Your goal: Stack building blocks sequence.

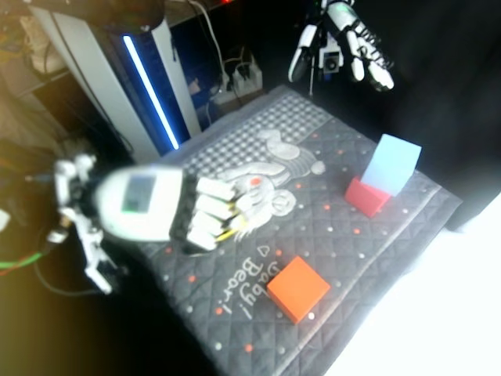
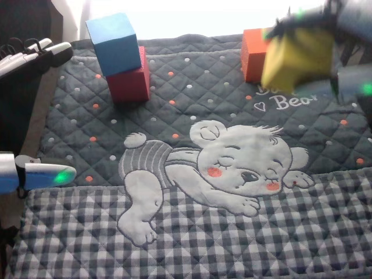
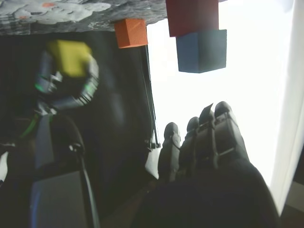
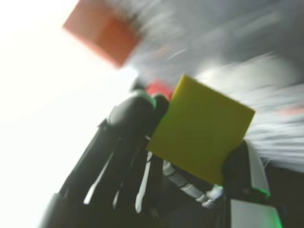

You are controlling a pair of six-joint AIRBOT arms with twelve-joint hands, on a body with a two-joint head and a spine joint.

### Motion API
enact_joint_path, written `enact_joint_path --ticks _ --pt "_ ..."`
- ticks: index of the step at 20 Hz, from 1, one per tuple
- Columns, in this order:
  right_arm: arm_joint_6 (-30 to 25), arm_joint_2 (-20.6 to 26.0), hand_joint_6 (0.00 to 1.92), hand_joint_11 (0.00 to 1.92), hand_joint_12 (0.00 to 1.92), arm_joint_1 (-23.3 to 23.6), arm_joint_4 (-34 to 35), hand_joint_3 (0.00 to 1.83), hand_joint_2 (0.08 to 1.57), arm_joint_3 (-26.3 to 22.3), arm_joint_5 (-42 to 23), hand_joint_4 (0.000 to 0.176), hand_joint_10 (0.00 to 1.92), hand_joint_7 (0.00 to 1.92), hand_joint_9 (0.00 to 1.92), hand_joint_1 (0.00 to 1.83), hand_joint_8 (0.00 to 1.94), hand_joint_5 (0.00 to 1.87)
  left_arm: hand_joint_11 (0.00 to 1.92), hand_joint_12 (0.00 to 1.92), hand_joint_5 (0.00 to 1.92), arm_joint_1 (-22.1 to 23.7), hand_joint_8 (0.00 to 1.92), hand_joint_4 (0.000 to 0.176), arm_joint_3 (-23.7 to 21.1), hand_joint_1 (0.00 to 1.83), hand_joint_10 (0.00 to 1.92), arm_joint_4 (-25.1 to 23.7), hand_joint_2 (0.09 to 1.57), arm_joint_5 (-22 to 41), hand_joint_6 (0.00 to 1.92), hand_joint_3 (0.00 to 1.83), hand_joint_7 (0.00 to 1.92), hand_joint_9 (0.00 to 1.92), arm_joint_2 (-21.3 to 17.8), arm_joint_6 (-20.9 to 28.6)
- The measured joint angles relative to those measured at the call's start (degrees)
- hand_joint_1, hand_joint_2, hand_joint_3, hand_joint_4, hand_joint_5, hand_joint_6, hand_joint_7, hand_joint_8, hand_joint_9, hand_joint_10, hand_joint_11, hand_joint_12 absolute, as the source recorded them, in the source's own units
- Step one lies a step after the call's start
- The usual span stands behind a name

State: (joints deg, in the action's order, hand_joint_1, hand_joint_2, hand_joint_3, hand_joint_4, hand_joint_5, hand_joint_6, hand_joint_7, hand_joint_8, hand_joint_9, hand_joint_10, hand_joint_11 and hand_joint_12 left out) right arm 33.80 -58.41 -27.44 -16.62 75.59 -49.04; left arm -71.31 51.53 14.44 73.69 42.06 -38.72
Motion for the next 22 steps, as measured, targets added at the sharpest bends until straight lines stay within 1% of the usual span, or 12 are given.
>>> enact_joint_path --ticks 1,3,6,7,8,9,12,14,16,17,19,22 --pt "1.27 -1.16 0.97 1.19 1.18 1.27 0.09 0.00 1.13 0.96 0.94 0.000 0.62 1.09 1.37 1.26 1.02 0.84 0.00 0.00 0.19 0.00 0.00 0.065 0.00 0.94 0.00 0.59 0.84 0.02 0.01 0.00 0.00 0.00 0.00 0.09" --pt "4.11 -4.33 1.08 1.24 1.18 5.77 -0.42 0.00 1.15 3.72 5.88 0.000 0.57 1.33 1.45 1.15 0.43 0.90 0.01 0.00 0.21 0.00 0.00 0.050 0.13 0.93 0.00 0.50 0.84 -0.13 0.01 0.00 0.01 0.00 0.09 0.22" --pt "7.15 -7.85 1.09 1.22 1.12 11.19 0.52 0.00 1.16 7.76 10.58 0.000 0.54 1.38 1.44 1.14 0.23 0.90 0.00 0.00 0.21 0.00 0.00 0.045 0.24 0.95 0.00 -0.28 0.84 -0.37 0.01 0.00 0.01 0.00 0.46 0.63" --pt "7.63 -8.98 1.12 1.29 1.03 12.52 0.57 0.00 1.17 9.22 12.68 0.000 0.55 1.41 1.47 1.14 0.23 0.87 0.00 0.00 0.21 -0.02 0.00 0.066 0.46 0.94 0.00 -0.15 0.84 -0.24 0.01 0.00 0.01 0.00 0.48 0.66" --pt "7.89 -10.10 1.03 1.32 0.94 13.40 0.52 0.00 1.13 10.84 14.93 0.000 0.50 1.09 1.47 1.24 0.85 0.92 0.00 0.00 0.20 0.00 0.00 0.072 0.72 0.94 0.00 0.22 0.84 -0.13 0.01 0.00 0.00 0.00 0.57 0.66" --pt "7.93 -10.91 0.97 1.29 0.89 13.75 0.61 0.00 1.15 12.04 16.83 0.000 0.46 1.05 1.45 1.25 1.07 0.85 0.00 0.00 0.19 0.00 0.00 0.077 0.72 0.95 0.00 0.52 0.84 -0.15 0.00 0.00 0.00 0.00 0.63 0.70" --pt "8.11 -11.98 1.05 1.28 0.83 14.16 0.85 0.00 1.14 14.51 22.03 0.000 0.33 0.97 1.52 1.25 1.05 0.91 0.00 0.00 0.19 0.00 0.00 0.048 0.85 0.94 0.00 0.37 0.86 -0.15 0.00 0.01 0.00 0.00 1.07 0.94" --pt "8.15 -12.44 1.09 1.35 0.79 14.16 0.98 0.00 1.16 15.52 23.80 0.000 0.24 1.31 1.60 1.15 0.36 0.89 0.01 0.00 0.19 0.00 0.00 0.066 0.83 0.94 0.00 0.15 0.86 -0.37 0.00 0.01 0.00 0.00 1.29 0.98" --pt "8.22 -12.96 0.80 1.41 0.69 14.16 1.31 0.00 1.09 16.33 25.00 0.000 0.18 1.17 1.60 1.28 0.87 0.96 0.01 0.01 0.19 0.00 0.00 0.061 0.83 0.94 0.00 0.17 0.86 -0.13 0.00 0.01 0.00 0.00 1.29 1.03" --pt "8.26 -13.42 0.93 1.42 0.64 14.16 1.64 0.00 1.12 16.76 25.29 0.000 0.16 1.27 1.61 1.19 0.53 0.97 0.02 0.01 0.20 0.00 0.00 0.060 0.83 0.94 0.00 0.33 0.86 -0.20 0.00 0.00 0.00 0.00 1.29 1.03" --pt "8.26 -13.99 0.83 1.43 0.60 14.16 1.79 0.00 1.09 16.87 25.57 0.000 0.12 1.18 1.61 1.28 0.85 0.95 0.02 0.01 0.19 0.00 0.00 0.060 0.83 0.93 0.00 0.31 0.86 -0.17 0.00 0.00 0.00 0.00 1.29 1.07" --pt "8.24 -14.36 0.89 1.44 0.62 14.16 1.77 0.00 1.09 16.85 25.77 0.000 0.11 1.17 1.60 1.28 0.86 0.93 0.02 0.02 0.20 0.00 0.00 0.030 0.85 0.98 0.00 0.22 0.86 -0.20 0.01 0.00 0.00 0.00 1.31 1.16"
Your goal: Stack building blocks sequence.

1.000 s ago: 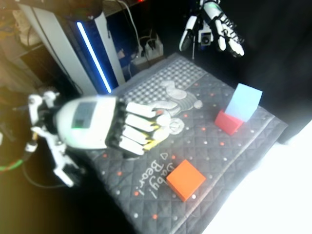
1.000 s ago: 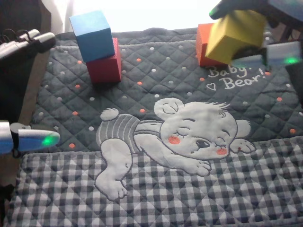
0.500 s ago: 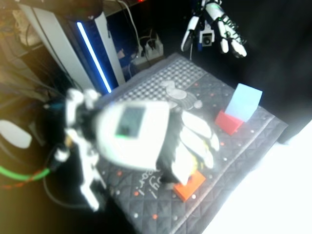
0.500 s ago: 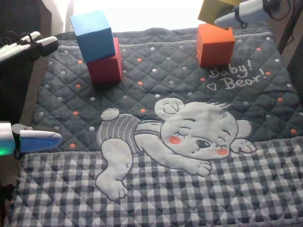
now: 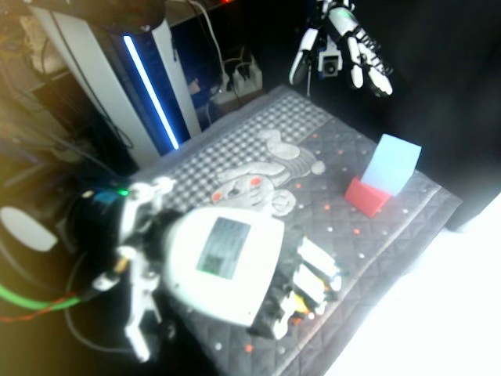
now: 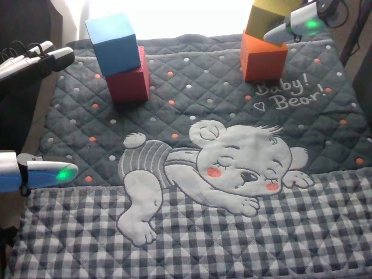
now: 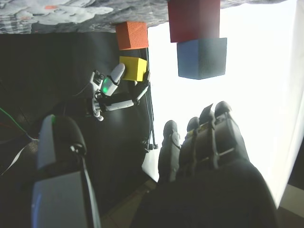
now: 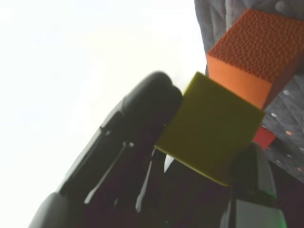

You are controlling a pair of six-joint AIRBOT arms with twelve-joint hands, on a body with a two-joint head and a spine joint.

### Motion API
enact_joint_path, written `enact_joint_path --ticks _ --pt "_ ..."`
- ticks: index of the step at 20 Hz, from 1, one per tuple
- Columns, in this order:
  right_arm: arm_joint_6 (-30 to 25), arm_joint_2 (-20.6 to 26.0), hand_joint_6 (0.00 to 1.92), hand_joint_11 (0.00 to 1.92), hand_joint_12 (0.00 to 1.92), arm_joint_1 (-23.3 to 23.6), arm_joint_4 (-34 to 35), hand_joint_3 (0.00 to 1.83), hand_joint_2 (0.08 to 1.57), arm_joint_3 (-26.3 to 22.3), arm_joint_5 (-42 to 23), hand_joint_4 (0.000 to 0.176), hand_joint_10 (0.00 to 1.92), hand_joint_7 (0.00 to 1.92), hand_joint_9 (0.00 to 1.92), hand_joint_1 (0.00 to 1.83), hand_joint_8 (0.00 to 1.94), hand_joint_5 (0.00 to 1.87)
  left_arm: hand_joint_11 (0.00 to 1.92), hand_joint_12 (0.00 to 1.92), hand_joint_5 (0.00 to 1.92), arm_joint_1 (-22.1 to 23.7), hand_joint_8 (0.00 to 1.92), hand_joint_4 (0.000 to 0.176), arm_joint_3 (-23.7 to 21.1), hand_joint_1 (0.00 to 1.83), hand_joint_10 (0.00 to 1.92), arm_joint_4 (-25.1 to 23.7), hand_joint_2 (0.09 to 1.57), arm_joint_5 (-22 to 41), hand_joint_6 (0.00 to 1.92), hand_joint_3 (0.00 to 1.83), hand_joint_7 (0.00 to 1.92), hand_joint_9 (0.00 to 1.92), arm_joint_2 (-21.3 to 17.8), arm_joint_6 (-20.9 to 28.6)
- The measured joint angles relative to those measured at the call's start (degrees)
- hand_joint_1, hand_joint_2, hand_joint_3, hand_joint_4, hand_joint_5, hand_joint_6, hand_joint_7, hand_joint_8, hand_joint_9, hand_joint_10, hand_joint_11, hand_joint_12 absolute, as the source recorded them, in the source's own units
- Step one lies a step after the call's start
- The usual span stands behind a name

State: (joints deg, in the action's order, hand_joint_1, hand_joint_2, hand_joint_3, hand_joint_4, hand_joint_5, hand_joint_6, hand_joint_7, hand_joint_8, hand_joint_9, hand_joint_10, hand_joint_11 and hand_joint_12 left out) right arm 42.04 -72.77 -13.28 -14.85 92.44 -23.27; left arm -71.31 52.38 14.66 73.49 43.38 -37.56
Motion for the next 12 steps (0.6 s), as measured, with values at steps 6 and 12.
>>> enact_joint_path --ticks 6,12 --pt "0.02 -0.24 0.86 1.35 0.78 -0.02 0.04 0.00 1.08 0.02 0.07 0.000 0.09 1.16 1.60 1.28 0.87 0.96 0.00 0.01 0.21 0.00 0.00 0.033 0.17 0.96 0.00 0.04 0.86 0.00 0.00 0.00 0.00 0.00 0.09 0.26" --pt "0.02 -1.84 0.88 1.30 0.85 -1.27 0.94 0.00 1.11 0.37 0.11 0.000 0.11 1.15 1.57 1.25 0.89 0.91 0.00 0.01 0.23 0.20 0.00 0.022 0.17 0.96 0.00 0.07 0.86 0.04 0.01 0.00 0.00 0.00 0.09 0.28"
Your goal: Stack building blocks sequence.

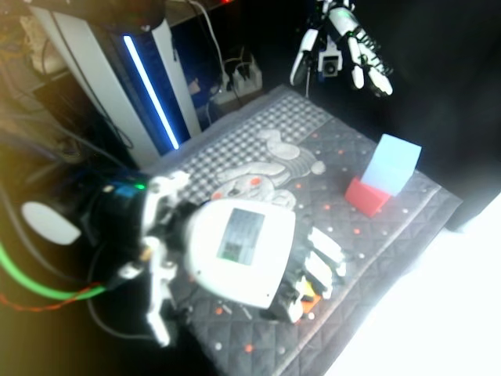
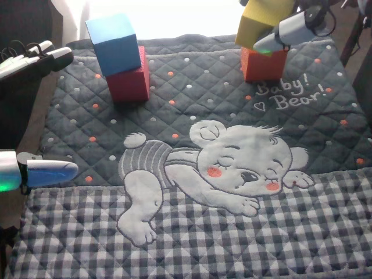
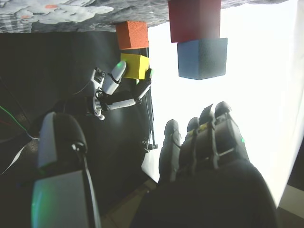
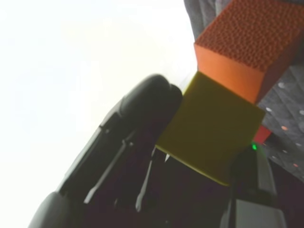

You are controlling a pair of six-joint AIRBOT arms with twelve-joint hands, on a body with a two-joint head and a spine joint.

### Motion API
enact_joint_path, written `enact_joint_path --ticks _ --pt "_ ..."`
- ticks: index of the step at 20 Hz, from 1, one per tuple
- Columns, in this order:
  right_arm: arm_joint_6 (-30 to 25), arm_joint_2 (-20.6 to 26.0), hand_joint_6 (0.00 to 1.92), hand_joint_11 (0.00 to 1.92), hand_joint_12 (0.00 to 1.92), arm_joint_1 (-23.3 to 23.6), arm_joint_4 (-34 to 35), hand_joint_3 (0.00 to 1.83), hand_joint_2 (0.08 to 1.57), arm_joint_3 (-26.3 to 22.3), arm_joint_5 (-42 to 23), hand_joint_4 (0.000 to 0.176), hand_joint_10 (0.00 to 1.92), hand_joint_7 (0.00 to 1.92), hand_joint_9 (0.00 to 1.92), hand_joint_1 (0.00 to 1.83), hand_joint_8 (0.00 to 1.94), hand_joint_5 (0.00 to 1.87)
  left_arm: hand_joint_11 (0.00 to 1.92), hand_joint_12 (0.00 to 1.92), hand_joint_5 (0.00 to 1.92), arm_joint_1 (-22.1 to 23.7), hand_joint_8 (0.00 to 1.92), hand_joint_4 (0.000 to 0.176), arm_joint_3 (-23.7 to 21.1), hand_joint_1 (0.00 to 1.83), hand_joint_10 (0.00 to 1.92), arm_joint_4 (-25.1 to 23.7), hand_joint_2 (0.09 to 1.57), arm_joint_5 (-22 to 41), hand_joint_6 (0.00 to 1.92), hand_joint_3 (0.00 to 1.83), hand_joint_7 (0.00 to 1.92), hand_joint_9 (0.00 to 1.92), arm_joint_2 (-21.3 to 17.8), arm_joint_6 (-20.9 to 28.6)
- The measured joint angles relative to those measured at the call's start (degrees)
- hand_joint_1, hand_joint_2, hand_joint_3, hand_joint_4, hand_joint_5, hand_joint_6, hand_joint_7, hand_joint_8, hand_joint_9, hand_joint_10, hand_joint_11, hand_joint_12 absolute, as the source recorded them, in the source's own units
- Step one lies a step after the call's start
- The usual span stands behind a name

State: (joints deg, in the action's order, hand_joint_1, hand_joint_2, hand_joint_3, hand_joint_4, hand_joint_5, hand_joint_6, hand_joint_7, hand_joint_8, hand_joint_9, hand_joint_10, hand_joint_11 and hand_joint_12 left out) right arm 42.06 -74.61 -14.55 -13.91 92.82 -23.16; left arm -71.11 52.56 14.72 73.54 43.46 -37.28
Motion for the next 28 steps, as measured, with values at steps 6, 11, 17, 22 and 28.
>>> enact_joint_path --ticks 6,11,17,22,28 --pt "-0.09 -0.02 1.14 1.23 0.95 -0.46 1.01 0.00 1.18 0.74 0.63 0.000 0.17 1.38 1.53 1.13 0.18 0.86 0.00 0.01 0.22 0.07 0.00 0.021 0.00 0.96 0.00 -0.11 0.86 0.04 0.00 0.00 0.00 0.00 0.00 0.00" --pt "-0.15 0.09 0.89 1.26 0.89 -0.46 1.73 0.00 1.12 0.85 0.68 0.000 0.18 1.08 1.51 1.27 1.05 0.88 0.00 0.02 0.22 0.07 0.00 0.033 0.00 0.92 0.00 -0.13 0.86 0.00 0.00 0.00 0.00 0.00 0.02 0.00" --pt "-0.20 0.17 0.84 1.28 0.99 -0.46 2.97 0.00 1.12 1.14 0.66 0.000 0.72 1.07 1.33 1.27 1.09 0.91 0.00 0.00 0.22 0.07 0.00 0.040 0.00 0.96 0.00 -0.11 0.86 0.02 0.00 0.00 0.00 0.00 0.02 0.00" --pt "-0.20 0.39 0.82 1.30 0.97 -0.46 3.45 0.00 1.11 1.14 0.42 0.000 0.69 1.10 1.36 1.27 1.03 0.93 0.00 0.00 0.22 0.07 0.00 0.042 0.07 0.96 0.00 -0.07 0.85 0.22 0.00 0.00 0.00 0.00 0.26 0.04" --pt "0.00 3.06 0.93 1.31 0.88 -0.46 4.04 0.00 1.14 -2.40 -4.28 0.000 0.52 1.05 1.46 1.26 1.11 0.85 0.01 0.01 0.24 0.07 0.00 0.031 0.28 0.98 0.00 -0.11 0.85 0.02 0.01 0.00 0.01 0.00 0.66 0.11"
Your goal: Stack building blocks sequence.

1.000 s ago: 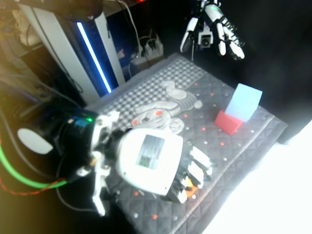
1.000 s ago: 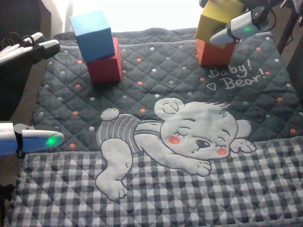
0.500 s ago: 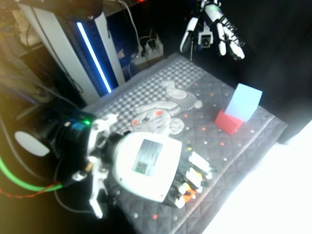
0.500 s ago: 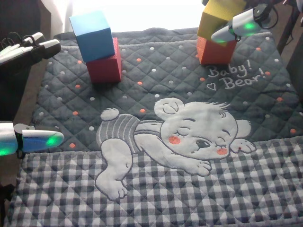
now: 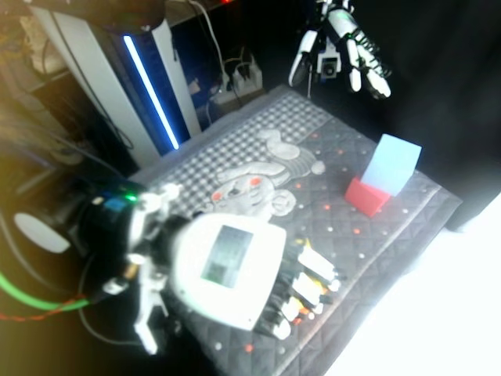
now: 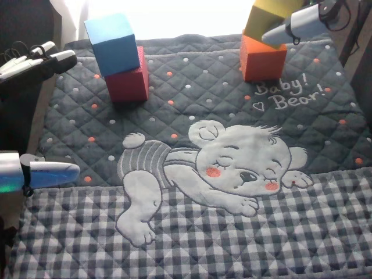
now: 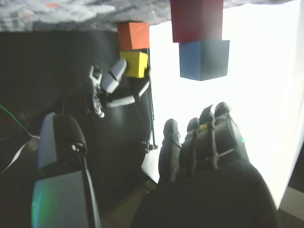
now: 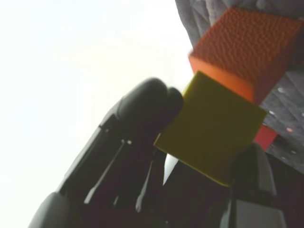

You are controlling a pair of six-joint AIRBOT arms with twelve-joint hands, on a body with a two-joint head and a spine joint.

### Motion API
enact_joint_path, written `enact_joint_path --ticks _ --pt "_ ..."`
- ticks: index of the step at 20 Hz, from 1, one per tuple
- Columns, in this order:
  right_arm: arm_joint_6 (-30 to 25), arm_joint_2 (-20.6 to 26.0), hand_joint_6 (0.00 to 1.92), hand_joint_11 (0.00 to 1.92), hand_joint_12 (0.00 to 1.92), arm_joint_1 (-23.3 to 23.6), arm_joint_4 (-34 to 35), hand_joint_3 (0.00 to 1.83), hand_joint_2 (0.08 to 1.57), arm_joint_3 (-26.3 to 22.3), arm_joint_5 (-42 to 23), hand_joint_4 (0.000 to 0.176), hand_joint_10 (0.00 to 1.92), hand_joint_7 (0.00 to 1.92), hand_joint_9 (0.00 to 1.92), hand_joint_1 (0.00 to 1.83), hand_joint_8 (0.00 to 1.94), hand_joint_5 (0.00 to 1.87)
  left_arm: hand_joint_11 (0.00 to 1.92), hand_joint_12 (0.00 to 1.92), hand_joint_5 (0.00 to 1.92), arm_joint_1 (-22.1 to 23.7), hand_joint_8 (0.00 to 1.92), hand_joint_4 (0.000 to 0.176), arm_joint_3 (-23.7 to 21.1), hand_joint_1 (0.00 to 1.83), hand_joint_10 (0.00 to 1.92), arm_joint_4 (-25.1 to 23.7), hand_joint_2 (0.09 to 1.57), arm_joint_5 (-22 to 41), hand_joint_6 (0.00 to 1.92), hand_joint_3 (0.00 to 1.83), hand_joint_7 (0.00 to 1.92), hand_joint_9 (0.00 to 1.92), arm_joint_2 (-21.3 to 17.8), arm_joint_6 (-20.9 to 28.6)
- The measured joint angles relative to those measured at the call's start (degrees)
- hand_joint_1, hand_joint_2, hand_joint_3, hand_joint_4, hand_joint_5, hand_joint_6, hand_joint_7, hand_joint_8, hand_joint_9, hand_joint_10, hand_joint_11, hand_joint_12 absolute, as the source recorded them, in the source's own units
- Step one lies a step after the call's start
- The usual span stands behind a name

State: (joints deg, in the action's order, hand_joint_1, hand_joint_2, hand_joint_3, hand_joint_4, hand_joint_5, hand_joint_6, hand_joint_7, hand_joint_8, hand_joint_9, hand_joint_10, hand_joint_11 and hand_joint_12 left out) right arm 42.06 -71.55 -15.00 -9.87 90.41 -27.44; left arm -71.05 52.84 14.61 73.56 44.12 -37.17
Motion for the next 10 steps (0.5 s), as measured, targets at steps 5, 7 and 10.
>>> enact_joint_path --ticks 5,7,10 --pt "0.02 2.36 1.09 1.21 1.06 0.24 0.42 0.00 1.19 -2.54 -6.03 0.000 0.60 0.97 1.36 1.24 1.23 0.74 0.00 0.00 0.25 0.00 0.00 0.036 0.00 0.96 0.00 0.13 0.86 -0.02 0.00 0.00 0.00 0.00 0.00 0.02" --pt "0.02 2.54 1.05 1.17 1.02 0.24 0.44 0.00 1.18 -2.16 -5.84 0.000 0.60 0.98 1.33 1.24 1.22 0.76 0.00 0.00 0.26 0.00 0.00 0.030 0.00 0.97 0.00 0.04 0.86 -0.04 0.01 0.00 0.01 0.00 0.02 0.07" --pt "0.20 2.12 1.16 1.25 0.88 0.24 0.48 0.00 1.19 -0.96 -4.24 0.000 0.51 1.26 1.46 1.14 0.53 0.84 0.00 0.00 0.25 0.00 0.00 0.041 0.00 0.96 0.00 0.11 0.86 -0.02 0.00 0.00 0.00 0.00 0.02 0.13"
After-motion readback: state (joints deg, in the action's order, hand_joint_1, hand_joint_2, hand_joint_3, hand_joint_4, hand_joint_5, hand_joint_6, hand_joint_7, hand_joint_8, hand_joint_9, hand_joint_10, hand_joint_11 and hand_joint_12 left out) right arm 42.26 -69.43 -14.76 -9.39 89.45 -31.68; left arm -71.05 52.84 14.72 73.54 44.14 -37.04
